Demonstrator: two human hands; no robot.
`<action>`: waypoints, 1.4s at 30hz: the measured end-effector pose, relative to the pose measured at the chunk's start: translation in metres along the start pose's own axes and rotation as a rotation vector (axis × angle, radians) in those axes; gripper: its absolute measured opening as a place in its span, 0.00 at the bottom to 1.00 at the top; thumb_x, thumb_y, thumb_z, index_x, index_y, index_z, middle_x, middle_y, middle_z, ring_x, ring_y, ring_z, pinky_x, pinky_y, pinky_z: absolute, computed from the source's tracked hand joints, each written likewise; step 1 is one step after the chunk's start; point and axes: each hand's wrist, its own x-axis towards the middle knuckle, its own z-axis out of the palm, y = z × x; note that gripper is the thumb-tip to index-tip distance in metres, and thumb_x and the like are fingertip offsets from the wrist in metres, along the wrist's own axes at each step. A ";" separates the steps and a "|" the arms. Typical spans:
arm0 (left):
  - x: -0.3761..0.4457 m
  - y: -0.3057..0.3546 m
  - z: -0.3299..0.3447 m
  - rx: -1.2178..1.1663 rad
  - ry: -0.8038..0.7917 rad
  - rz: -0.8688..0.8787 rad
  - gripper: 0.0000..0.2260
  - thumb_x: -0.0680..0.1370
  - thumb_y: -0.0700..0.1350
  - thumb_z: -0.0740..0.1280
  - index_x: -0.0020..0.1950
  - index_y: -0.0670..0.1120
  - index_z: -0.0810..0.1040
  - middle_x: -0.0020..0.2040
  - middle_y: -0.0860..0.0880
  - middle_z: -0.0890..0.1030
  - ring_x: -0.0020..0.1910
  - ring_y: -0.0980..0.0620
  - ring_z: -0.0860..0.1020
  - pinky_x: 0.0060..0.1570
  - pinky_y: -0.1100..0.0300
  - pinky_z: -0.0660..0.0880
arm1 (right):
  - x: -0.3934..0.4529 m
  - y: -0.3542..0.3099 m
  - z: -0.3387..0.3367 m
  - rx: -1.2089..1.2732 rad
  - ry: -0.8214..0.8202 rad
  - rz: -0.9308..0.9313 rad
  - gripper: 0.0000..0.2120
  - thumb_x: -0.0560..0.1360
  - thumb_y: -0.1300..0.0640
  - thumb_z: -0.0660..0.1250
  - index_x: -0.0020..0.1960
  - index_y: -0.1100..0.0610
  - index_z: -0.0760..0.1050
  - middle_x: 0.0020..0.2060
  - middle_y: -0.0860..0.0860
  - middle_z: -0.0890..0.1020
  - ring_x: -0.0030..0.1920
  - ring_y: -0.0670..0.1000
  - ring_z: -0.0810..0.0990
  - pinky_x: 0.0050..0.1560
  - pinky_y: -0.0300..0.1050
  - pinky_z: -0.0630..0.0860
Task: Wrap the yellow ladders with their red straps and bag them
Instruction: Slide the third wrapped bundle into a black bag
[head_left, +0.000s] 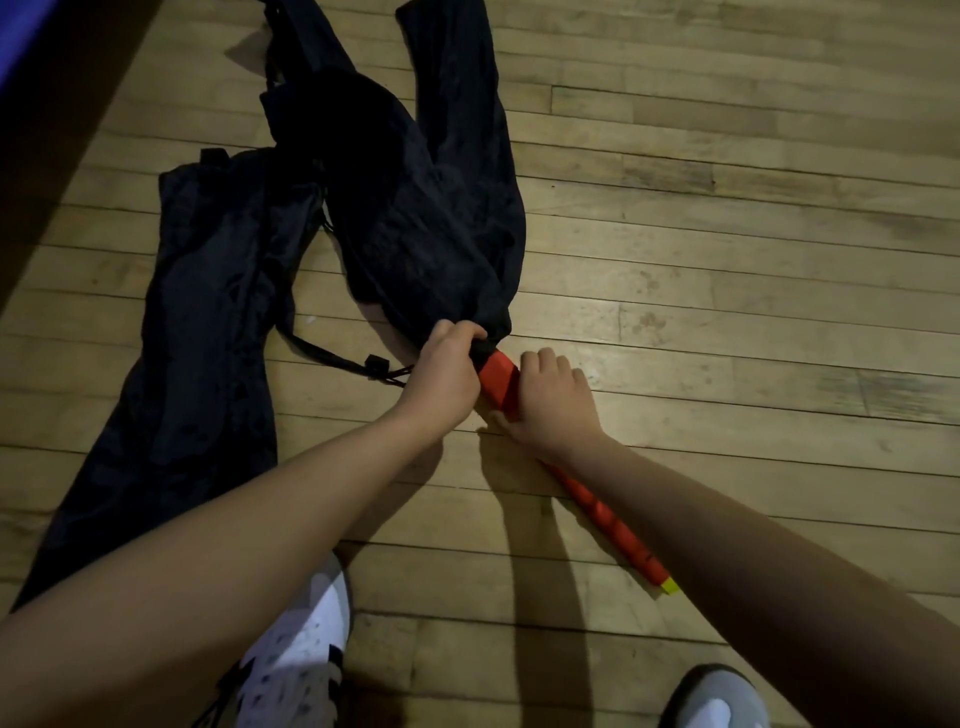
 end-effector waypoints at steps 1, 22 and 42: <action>0.000 0.001 0.001 -0.005 0.002 -0.004 0.17 0.81 0.34 0.54 0.68 0.42 0.70 0.65 0.45 0.69 0.64 0.47 0.69 0.62 0.59 0.67 | -0.008 0.005 0.003 -0.047 -0.011 0.000 0.29 0.73 0.39 0.66 0.64 0.59 0.65 0.57 0.55 0.72 0.58 0.56 0.72 0.58 0.50 0.68; -0.010 -0.021 -0.018 -0.119 0.135 -0.002 0.08 0.83 0.48 0.56 0.46 0.46 0.69 0.35 0.51 0.73 0.34 0.54 0.72 0.31 0.60 0.64 | 0.020 -0.031 -0.003 0.824 -0.018 0.150 0.18 0.73 0.51 0.71 0.55 0.59 0.68 0.41 0.47 0.74 0.39 0.44 0.73 0.30 0.31 0.66; -0.023 -0.032 0.000 -0.009 -0.018 0.026 0.13 0.82 0.37 0.56 0.65 0.42 0.72 0.62 0.45 0.72 0.60 0.47 0.72 0.61 0.51 0.71 | 0.027 -0.010 0.001 0.505 0.230 -0.167 0.06 0.80 0.60 0.60 0.55 0.58 0.73 0.53 0.53 0.75 0.51 0.54 0.75 0.45 0.51 0.73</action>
